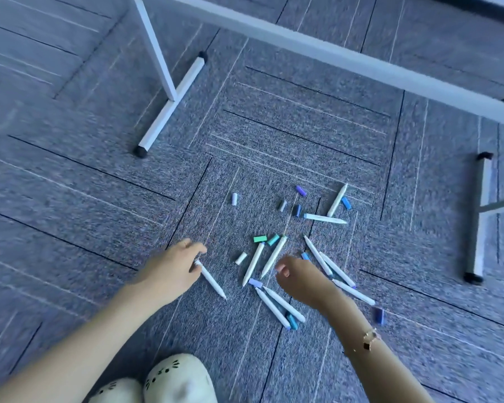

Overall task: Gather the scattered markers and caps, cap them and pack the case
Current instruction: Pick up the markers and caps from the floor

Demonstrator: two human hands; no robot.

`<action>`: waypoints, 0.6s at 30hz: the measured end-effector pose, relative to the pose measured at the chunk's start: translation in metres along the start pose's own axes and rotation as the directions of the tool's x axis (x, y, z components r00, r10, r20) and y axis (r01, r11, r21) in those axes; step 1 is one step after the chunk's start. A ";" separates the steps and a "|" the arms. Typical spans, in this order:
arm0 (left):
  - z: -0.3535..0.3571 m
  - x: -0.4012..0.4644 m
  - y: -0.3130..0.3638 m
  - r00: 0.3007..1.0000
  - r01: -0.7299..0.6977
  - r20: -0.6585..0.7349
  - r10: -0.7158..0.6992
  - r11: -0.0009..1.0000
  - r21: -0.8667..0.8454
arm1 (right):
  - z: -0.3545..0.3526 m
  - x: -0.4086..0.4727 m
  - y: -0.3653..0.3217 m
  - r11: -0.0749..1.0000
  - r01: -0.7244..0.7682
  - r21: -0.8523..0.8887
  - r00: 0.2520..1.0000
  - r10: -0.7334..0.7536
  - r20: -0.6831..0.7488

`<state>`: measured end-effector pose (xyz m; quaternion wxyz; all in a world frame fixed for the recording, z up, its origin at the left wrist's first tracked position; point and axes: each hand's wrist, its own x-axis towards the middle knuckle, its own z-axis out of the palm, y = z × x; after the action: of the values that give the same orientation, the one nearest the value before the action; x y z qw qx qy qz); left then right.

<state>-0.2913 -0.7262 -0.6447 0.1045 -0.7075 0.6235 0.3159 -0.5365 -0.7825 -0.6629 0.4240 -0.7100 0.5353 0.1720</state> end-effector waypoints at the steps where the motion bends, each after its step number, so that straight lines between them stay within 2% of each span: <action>1: 0.008 0.001 0.000 1.000 -0.003 0.014 0.003 1.000 0.011 | 0.008 0.004 0.004 1.000 -0.007 -0.015 1.000 0.007 0.011; 12: 0.089 0.048 -0.007 0.998 -0.053 0.028 0.052 0.998 0.027 | 0.080 0.056 0.052 0.974 -0.160 -0.162 0.986 0.164 0.008; 18: 0.110 0.055 -0.007 0.996 -0.056 -0.058 0.060 0.996 0.070 | 0.099 0.061 0.050 0.958 -0.165 -0.235 0.986 0.163 -0.027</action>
<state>-0.3183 -0.7104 -0.7639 0.1004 -0.6943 0.6571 0.2759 -0.5386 -0.7457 -0.7838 0.3187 -0.7091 0.5697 0.2664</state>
